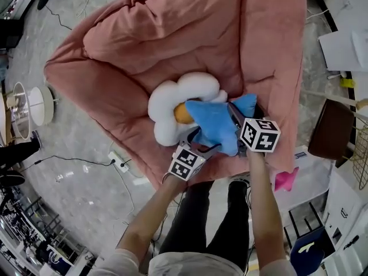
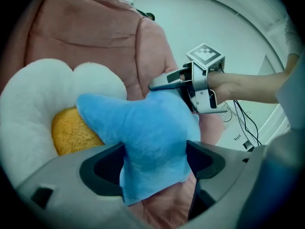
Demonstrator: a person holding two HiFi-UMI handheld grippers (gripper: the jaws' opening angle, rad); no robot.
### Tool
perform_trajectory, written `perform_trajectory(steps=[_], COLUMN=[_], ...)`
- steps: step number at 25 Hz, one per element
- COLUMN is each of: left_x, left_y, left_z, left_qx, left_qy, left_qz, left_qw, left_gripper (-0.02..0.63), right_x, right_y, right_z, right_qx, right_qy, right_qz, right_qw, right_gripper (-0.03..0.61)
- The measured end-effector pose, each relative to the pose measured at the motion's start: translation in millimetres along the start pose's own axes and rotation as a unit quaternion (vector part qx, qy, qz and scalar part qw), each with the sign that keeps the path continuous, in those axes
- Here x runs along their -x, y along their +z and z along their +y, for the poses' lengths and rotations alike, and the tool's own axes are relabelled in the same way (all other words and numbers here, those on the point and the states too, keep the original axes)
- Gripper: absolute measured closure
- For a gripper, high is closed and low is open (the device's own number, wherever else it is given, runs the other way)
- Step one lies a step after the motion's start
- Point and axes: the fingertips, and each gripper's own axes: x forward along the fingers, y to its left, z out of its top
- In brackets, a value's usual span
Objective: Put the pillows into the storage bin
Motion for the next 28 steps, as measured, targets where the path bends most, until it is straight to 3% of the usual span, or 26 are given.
perform_trajectory(steps=[3, 8, 18, 28], left_x=[0.3, 6.0, 13.8, 38.5], left_y=[-6.8, -16.9, -40.8, -53.7], left_z=[-0.9, -1.1, -25.8, -61.9], left_qx=[0.0, -0.003, -0.04, -0.123], left_qy=[0.004, 0.003, 0.004, 0.013], left_qz=[0.024, 0.042, 0.065, 0.073], left_qw=[0.9997, 0.9991, 0.9971, 0.9897], left_gripper=[0.232, 0.232, 0.232, 0.232], right_x=[7.8, 18.5, 65.1, 138.8], right_y=[-4.2, -9.9, -33.4, -61.6], right_z=[4.1, 15.2, 27.1, 43.8], right_qx=[0.028, 0.052, 0.069, 0.053], right_qy=[-0.012, -0.013, -0.003, -0.018], right_qz=[-0.02, -0.04, -0.082, -0.148], right_qw=[0.999, 0.998, 0.994, 0.987], right_gripper=[0.266, 0.313, 0.331, 0.353])
